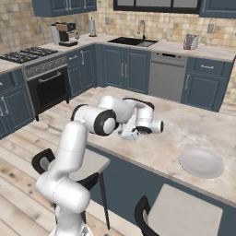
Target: Retrieve the wine glasses from the counter and place one next to each plate.
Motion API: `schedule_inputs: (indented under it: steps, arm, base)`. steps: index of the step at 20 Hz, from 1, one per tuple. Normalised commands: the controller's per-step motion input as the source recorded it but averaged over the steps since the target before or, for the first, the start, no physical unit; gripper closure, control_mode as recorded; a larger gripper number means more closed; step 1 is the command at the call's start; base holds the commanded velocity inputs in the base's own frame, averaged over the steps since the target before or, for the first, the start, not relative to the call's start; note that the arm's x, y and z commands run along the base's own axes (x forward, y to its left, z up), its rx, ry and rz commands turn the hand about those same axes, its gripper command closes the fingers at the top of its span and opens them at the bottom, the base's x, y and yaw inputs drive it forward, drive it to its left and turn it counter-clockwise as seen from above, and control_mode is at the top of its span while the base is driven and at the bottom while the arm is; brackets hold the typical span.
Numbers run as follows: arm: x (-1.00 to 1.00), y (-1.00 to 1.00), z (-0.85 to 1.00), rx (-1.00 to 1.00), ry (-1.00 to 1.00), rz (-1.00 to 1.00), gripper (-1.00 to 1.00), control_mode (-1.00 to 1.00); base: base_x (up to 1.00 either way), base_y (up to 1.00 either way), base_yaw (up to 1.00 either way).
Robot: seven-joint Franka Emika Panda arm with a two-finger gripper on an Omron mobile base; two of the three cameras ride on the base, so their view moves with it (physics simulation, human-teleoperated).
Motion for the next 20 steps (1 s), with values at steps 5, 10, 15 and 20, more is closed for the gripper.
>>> schedule_inputs:
  steps: [5, 10, 15, 20]
  arm:
    - [-0.33, -0.22, 0.12, 0.00, 0.00, -0.06, -1.00, -1.00]
    - [-0.74, -0.04, 0.53, -0.01, -0.08, -0.11, -1.00, -1.00]
    - [-0.89, 0.00, 0.82, -0.04, -0.15, -0.09, -1.00, -1.00]
    - [-0.80, 0.10, 1.00, -0.13, -0.22, -0.02, -1.00, -1.00]
  base:
    - [0.00, 0.00, 0.00]
    - [0.00, 0.00, 0.00]
    - [0.00, 0.00, 0.00]
    - [0.00, 0.00, 0.00]
